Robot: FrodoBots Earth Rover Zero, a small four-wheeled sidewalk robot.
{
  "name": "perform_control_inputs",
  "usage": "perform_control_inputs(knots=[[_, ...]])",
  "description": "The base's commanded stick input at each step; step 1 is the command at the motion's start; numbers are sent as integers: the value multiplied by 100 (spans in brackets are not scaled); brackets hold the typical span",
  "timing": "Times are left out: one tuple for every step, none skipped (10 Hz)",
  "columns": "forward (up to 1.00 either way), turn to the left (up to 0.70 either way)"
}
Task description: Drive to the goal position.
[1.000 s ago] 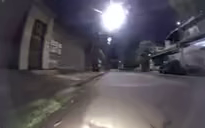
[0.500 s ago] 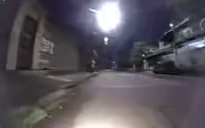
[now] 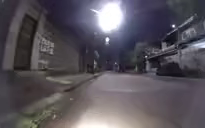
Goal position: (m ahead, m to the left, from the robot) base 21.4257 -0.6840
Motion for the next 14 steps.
perform_control_inputs(knots=[[50, 0], [50, 0], [50, 0], [50, 0], [50, 0], [50, 0], [50, 0], [50, 0], [50, 0], [50, 0], [50, 0], [50, 0], [50, 0], [50, 0]])
